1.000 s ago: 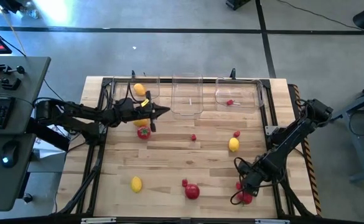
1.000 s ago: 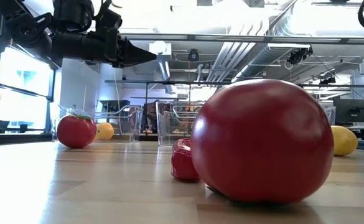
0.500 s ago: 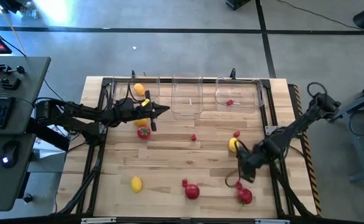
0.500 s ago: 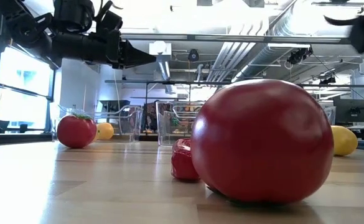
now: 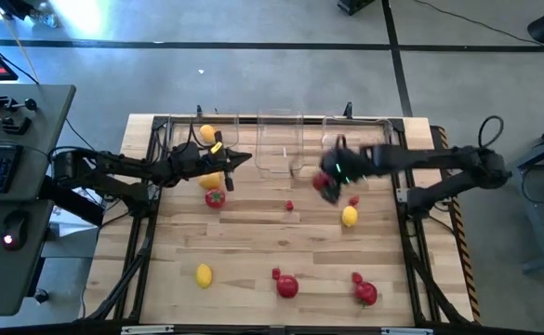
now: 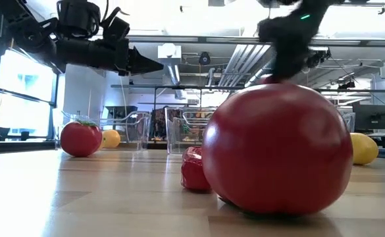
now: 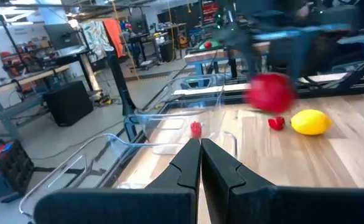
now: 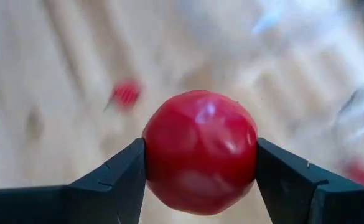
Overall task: Sort produce into baskets
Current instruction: Put the tomato into the middle transparent bin
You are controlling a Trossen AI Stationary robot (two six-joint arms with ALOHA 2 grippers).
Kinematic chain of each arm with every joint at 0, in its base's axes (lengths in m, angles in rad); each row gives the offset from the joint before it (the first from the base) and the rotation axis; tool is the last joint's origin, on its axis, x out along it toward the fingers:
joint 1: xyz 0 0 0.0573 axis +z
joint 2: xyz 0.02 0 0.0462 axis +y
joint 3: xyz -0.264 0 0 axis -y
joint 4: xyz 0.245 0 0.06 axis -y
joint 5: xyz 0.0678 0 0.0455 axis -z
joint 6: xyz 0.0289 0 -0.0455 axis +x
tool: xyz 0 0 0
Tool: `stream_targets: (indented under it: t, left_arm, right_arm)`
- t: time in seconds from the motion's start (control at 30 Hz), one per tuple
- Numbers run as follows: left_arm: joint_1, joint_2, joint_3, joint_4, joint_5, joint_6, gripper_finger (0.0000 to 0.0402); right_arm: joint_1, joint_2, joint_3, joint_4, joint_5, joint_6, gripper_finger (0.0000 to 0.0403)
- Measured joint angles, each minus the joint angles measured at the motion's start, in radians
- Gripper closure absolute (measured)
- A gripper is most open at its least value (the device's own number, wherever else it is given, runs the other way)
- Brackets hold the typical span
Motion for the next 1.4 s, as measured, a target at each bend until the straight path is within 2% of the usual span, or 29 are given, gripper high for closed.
stream_targets:
  t: [0.13, 0.33, 0.5, 0.73, 0.9, 1.13, 1.4]
  left_arm:
    - [0.021, 0.000, -0.001, -0.002, 0.061, -0.001, 0.0401]
    - [0.054, 0.000, -0.001, -0.008, 0.111, -0.001, 0.0401]
    - [0.080, 0.000, -0.001, -0.047, 0.134, -0.001, 0.0401]
    - [0.095, 0.000, -0.001, -0.085, 0.135, -0.011, 0.0401]
    - [0.095, 0.000, -0.001, -0.115, 0.135, 0.014, 0.0401]
    - [0.095, 0.000, -0.001, -0.125, 0.132, 0.016, 0.0401]
    - [0.095, 0.000, -0.001, -0.125, 0.130, 0.010, 0.0401]
  right_arm:
    - [-0.158, 0.126, 0.144, 0.084, -0.050, -0.177, 0.0164]
    - [-0.294, 0.401, 0.430, 0.098, -0.064, -0.382, 0.0164]
    - [-0.369, 0.633, 0.677, -0.014, -0.184, -0.471, 0.0164]
    - [-0.415, 0.858, 0.965, -0.215, -0.181, -0.578, 0.0164]
    - [-0.440, 0.943, 1.017, -0.276, -0.181, -0.612, 0.0164]
    - [-0.453, 0.972, 1.019, -0.270, -0.179, -0.643, 0.0161]
    - [-0.439, 0.972, 1.019, -0.259, -0.128, -0.659, 0.0115]
